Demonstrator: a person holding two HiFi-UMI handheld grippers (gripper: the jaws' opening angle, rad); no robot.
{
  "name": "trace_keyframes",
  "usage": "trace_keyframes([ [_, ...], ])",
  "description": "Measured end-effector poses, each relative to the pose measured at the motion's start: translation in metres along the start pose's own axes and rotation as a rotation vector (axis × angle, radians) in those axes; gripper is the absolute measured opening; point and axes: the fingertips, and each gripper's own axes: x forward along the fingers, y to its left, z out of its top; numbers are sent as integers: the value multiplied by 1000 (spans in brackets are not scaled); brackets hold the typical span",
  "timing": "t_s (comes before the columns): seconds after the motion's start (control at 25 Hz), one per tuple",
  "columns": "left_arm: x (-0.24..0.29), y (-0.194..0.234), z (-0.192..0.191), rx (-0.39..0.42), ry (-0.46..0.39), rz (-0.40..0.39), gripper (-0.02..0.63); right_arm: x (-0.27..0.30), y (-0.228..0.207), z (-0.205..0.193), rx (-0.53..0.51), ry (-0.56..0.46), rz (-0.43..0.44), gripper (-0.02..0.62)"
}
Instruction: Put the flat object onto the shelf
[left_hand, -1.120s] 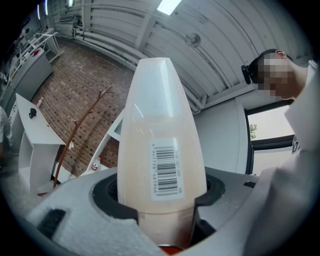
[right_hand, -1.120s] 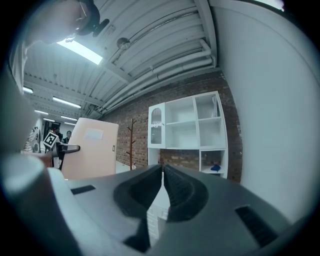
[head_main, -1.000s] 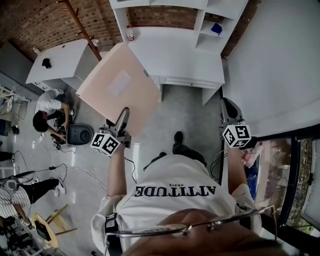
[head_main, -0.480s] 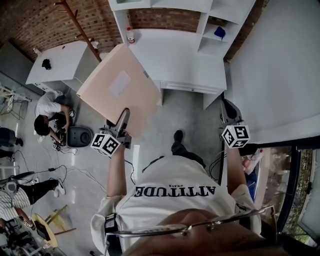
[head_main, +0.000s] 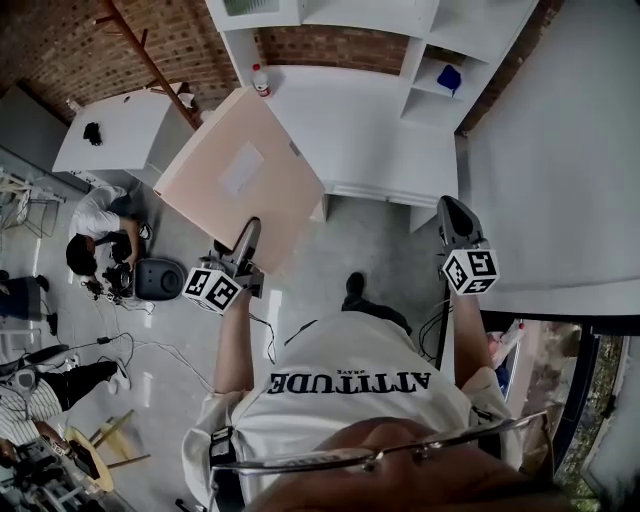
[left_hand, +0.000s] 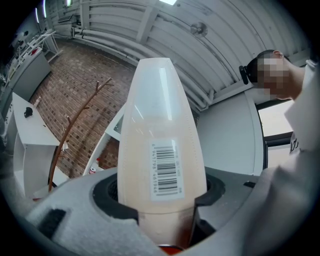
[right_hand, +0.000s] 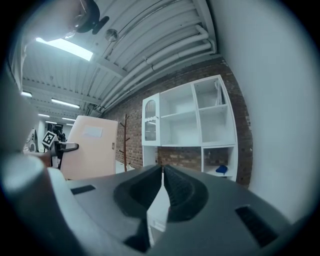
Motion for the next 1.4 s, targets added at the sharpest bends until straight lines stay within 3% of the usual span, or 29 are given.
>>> trace_keyframes([
  [0.68, 137, 17, -7, 11, -2, 49, 291, 121, -104, 3, 32, 17, 64, 32],
  [1.12, 180, 14, -8, -2, 13, 75, 291, 157, -126, 1, 49, 39, 97, 32],
  [1.4, 200, 23, -4, -11, 21, 65, 291, 164, -134, 9, 49, 33, 66, 32],
])
